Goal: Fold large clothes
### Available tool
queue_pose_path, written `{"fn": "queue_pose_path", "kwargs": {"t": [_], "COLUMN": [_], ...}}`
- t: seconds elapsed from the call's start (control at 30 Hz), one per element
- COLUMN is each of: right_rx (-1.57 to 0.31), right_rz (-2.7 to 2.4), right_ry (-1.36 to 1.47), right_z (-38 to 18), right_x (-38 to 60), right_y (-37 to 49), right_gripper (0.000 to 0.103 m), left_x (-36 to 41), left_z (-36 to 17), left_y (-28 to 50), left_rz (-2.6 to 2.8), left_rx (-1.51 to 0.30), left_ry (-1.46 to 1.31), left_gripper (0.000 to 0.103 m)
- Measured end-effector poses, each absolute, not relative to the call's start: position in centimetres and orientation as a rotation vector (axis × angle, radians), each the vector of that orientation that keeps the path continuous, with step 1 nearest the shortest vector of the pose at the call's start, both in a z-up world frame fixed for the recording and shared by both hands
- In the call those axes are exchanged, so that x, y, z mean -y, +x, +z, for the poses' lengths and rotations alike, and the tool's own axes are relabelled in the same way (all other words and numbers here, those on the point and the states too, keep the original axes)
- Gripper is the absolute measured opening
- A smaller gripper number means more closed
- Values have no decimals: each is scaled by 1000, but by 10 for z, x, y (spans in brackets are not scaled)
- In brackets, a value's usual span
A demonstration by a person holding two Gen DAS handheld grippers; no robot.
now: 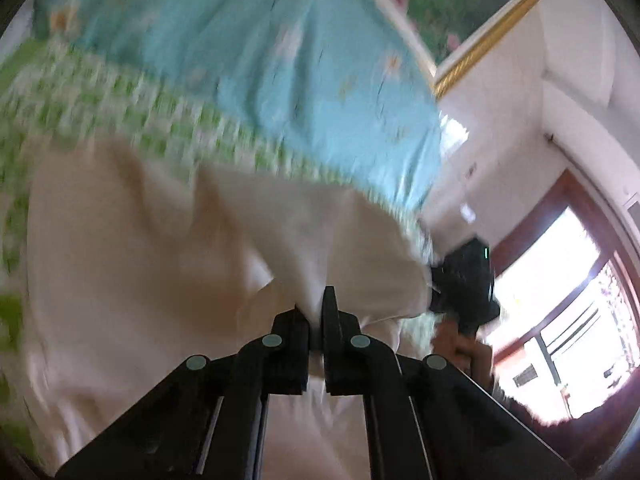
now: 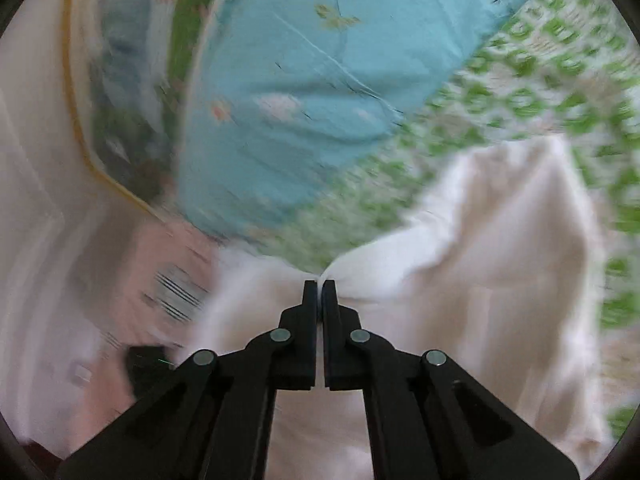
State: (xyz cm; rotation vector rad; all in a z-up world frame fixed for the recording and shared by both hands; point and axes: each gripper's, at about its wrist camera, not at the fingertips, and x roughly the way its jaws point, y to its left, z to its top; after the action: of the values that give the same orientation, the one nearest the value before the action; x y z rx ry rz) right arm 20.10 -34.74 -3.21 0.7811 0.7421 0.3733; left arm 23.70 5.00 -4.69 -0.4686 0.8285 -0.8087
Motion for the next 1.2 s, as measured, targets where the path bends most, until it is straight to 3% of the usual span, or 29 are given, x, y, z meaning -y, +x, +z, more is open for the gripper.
{"fn": "queue_pose_path", "kwargs": {"t": [0.1, 0.17, 0.23, 0.3, 0.4, 0.43, 0.47, 0.5, 0.53, 0.57, 0.6, 0.63, 0.67, 0.7, 0.87, 1.07, 1.2], "right_rx": [-855, -889, -909, -916, -909, -908, -908, -907, -904, -900, -906, -928, -953, -976, -795, -956, -953], "right_rz": [302, 283, 281, 284, 294, 301, 301, 296, 288, 278, 268, 256, 254, 253, 257, 174, 130], "right_ry": [759, 775, 806, 832, 832, 830, 819, 801, 776, 745, 717, 672, 648, 639, 646, 549, 566], "right_z": [-63, -75, -81, -83, -80, -79, -74, -73, -71, -69, -68, -68, -69, -68, -23, -64, -67], "right_x": [352, 355, 356, 355, 348, 347, 340, 338, 332, 326, 322, 315, 311, 309, 336, 330, 338], "right_y": [187, 179, 174, 173, 175, 175, 179, 179, 180, 182, 184, 186, 189, 192, 177, 189, 186], "right_gripper": [2, 2, 3, 3, 8, 13, 26, 35, 51, 53, 53, 44, 6, 3, 2, 2, 2], "left_x": [-52, -57, -60, -57, -43, -35, -27, -21, -12, -3, 4, 4, 1, -4, -52, -43, -42], "left_z": [-83, -95, -92, -83, -76, -77, -80, -83, -88, -94, -98, -101, -101, -97, -77, -108, -105], "left_y": [235, 239, 246, 258, 270, 273, 275, 275, 275, 276, 278, 277, 275, 274, 260, 247, 236], "left_rz": [-758, -703, -682, -666, -674, -684, -694, -689, -666, -639, -641, -642, -630, -611, -536, -542, -550], "left_rx": [-969, -1015, -1009, -998, -1001, -1022, -1043, -1067, -1093, -1111, -1118, -1125, -1114, -1090, -931, -996, -1020], "left_ry": [-478, -497, -524, -541, -531, -522, -510, -483, -439, -383, -363, -363, -374, -389, -449, -371, -326], "left_gripper": [12, 30, 55, 69, 72, 72, 72, 71, 63, 49, 7, 6, 6, 5, 0, 0, 2]}}
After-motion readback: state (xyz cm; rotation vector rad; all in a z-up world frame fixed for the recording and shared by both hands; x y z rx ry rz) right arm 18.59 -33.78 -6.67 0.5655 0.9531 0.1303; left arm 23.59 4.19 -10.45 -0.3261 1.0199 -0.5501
